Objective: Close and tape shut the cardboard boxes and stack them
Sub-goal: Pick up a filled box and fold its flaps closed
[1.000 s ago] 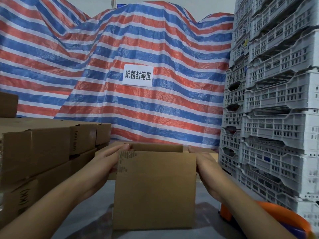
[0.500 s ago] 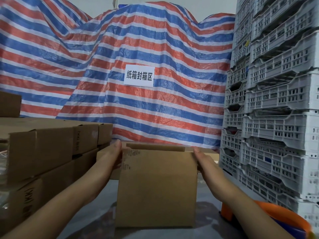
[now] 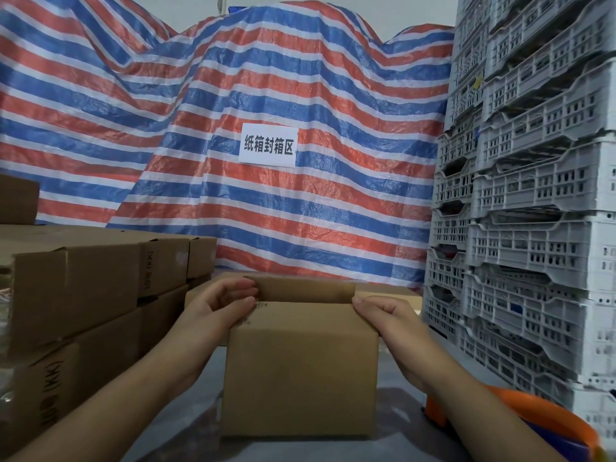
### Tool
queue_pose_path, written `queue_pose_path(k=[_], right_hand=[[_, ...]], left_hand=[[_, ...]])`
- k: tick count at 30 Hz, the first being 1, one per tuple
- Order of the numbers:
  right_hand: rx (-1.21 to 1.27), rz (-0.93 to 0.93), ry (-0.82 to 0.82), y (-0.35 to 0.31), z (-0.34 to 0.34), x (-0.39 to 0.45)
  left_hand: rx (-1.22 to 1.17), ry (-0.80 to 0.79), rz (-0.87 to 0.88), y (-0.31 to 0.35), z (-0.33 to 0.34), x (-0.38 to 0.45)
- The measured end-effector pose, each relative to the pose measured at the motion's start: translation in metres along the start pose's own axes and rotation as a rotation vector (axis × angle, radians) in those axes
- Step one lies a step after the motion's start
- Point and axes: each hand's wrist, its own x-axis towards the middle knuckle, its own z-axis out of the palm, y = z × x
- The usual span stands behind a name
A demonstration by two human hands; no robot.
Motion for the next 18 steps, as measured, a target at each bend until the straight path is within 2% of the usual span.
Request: queue_pose_path(k=[4,8,12,18], right_hand=[[-0.035,-0.007,0.019,0.0011,0.0028,0.0007],[-0.019,-0.002,0.089,0.002,0.0033,0.0031],[0.104,0.085,0.136,0.0048,0.0012,0.0071],[0.198,0.222,-0.025,0.007,-0.006,0.005]], left_hand=[[-0.036,0.073,-0.065,-0.0014,0.0037,0.0003],[-0.16,-0.091,-0.202,-0.0029,0.0005,-0.0004],[-0.149,-0.154,-0.18,-0.0009,-0.0002,-0.0002],[-0.138,-0.128,-0.102,0.0022,0.0008,-0.0015]])
